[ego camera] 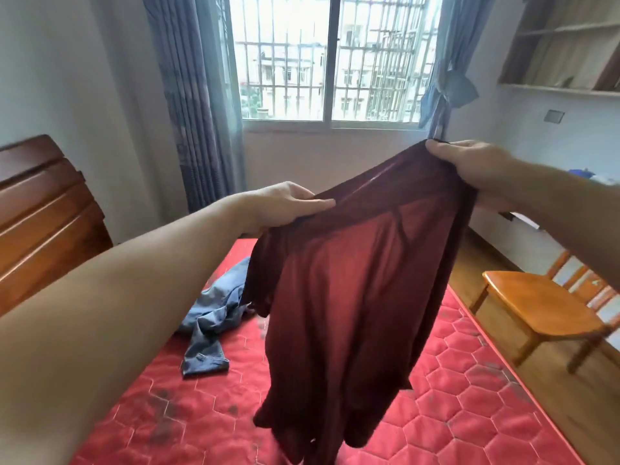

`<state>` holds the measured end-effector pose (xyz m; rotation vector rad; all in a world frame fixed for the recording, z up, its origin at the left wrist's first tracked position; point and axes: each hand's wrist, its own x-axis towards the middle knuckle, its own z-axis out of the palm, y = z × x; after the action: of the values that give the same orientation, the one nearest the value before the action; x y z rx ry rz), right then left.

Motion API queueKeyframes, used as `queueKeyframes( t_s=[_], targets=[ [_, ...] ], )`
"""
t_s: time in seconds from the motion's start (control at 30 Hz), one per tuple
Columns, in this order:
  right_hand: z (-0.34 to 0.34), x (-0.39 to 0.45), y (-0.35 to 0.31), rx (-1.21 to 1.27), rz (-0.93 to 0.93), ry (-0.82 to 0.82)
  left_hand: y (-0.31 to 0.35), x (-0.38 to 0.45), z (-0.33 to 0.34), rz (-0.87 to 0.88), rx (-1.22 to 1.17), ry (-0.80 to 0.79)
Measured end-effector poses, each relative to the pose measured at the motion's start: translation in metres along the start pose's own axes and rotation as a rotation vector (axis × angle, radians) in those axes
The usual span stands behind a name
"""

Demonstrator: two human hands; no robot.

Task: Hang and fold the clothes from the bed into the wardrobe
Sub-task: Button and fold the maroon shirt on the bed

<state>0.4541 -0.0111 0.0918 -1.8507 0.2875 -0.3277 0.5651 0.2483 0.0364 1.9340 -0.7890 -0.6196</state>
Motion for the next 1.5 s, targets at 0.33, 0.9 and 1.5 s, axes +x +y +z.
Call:
queueKeyframes(
  t_s=[0.33,0.9,1.5],
  targets=[
    [-0.018,0.048,0.04,0.007,0.151,-0.088,-0.054,0.043,-0.004,-0.224,-0.127,-0.289],
    [-0.053,0.098,0.093,0.009,0.19,-0.414,-0.06,0.101,-0.006,-0.298,-0.355,-0.187],
    [-0.037,0.104,0.126,-0.7,0.391,-0.688,-0.04,0.128,0.006,-0.098,-0.125,-0.095]
  ],
)
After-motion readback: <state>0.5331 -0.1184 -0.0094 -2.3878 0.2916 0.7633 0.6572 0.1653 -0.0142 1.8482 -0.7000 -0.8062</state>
